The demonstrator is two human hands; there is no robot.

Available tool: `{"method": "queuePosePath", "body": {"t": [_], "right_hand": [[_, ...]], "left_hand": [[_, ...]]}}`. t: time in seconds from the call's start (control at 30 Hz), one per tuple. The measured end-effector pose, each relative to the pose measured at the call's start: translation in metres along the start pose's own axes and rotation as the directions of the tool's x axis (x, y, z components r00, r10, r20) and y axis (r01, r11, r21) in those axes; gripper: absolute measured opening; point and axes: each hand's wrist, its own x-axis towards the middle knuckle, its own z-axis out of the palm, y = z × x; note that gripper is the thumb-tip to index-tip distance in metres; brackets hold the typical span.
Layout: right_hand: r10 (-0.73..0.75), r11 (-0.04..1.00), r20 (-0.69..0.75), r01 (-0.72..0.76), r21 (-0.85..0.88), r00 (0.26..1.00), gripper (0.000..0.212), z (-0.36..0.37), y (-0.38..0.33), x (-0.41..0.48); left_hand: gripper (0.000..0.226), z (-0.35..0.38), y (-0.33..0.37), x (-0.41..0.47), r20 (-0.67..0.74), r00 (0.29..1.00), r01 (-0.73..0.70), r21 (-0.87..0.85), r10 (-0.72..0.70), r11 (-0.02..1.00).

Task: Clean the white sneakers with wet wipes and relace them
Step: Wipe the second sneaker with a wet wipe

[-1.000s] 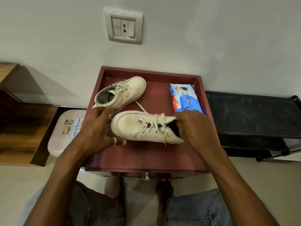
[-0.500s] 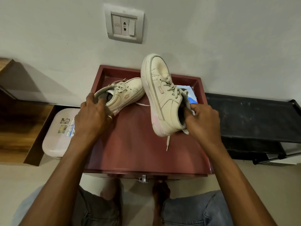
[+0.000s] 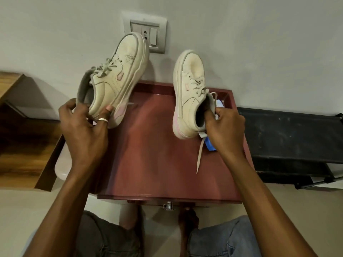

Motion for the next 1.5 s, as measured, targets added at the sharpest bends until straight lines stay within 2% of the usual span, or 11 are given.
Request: {"method": "queuePosePath", "body": {"t": [0.1, 0.27, 0.37, 0.63, 0.8, 0.9, 0.97, 1.07, 1.2, 1.33, 1.5], "right_hand": [[0.086, 0.995, 0.091, -0.082, -0.054, 0.992, 0.043, 0.023, 0.006, 0.005], [0.170, 0.973, 0.201, -0.132, -0.191, 0.965, 0.039, 0.058, 0.006, 0.009], [0.175, 0.960, 0.215, -0.118, -0.253, 0.961, 0.027, 0.070, -0.001, 0.009], [0.241, 0.938, 0.245, -0.160, -0.309, 0.939, 0.023, 0.063, -0.006, 0.005], [0.209, 0.957, 0.327, -0.124, -0.261, 0.922, 0.030, 0.063, -0.005, 0.001], [0.161, 0.972, 0.400, -0.075, -0.223, 0.902, 0.046, 0.063, -0.003, 0.003], [0.192, 0.976, 0.422, -0.127, -0.177, 0.886, 0.058, 0.057, 0.002, 0.007], [0.220, 0.974, 0.335, -0.190, -0.120, 0.916, 0.059, 0.041, 0.007, 0.012], [0.167, 0.971, 0.189, -0.195, 0.139, 0.968, 0.044, 0.012, 0.002, 0.007], [0.124, 0.977, 0.090, -0.138, 0.162, 0.988, 0.034, -0.019, -0.004, 0.000], [0.372, 0.855, 0.025, -0.353, 0.379, 0.928, 0.036, -0.046, 0.013, -0.007]], "left_hand": [[0.036, -0.008, -0.001, -0.002, 0.010, 1.000, -0.020, -0.025, 0.021, 0.999], [0.030, -0.011, -0.011, -0.001, 0.098, 0.994, -0.044, -0.022, 0.046, 0.999], [0.026, -0.010, -0.014, 0.001, 0.150, 0.985, -0.081, -0.069, 0.091, 0.994], [0.024, -0.013, -0.011, -0.004, 0.250, 0.963, -0.054, -0.188, 0.101, 0.981], [0.027, -0.014, -0.012, -0.005, 0.247, 0.967, -0.009, -0.213, 0.063, 0.977], [0.028, -0.015, -0.012, -0.004, 0.250, 0.967, 0.001, -0.215, 0.054, 0.977], [0.029, -0.015, -0.014, -0.003, 0.273, 0.961, 0.006, -0.204, 0.051, 0.979], [0.035, -0.021, -0.010, -0.005, 0.355, 0.935, 0.101, -0.281, 0.006, 0.954], [0.028, -0.032, 0.003, -0.014, 0.437, 0.898, 0.230, -0.381, -0.046, 0.896], [0.025, -0.045, 0.012, -0.027, 0.536, 0.843, 0.326, -0.451, -0.039, 0.831], [0.036, -0.063, 0.009, -0.045, 0.669, 0.743, 0.433, -0.436, -0.038, 0.789]]}}
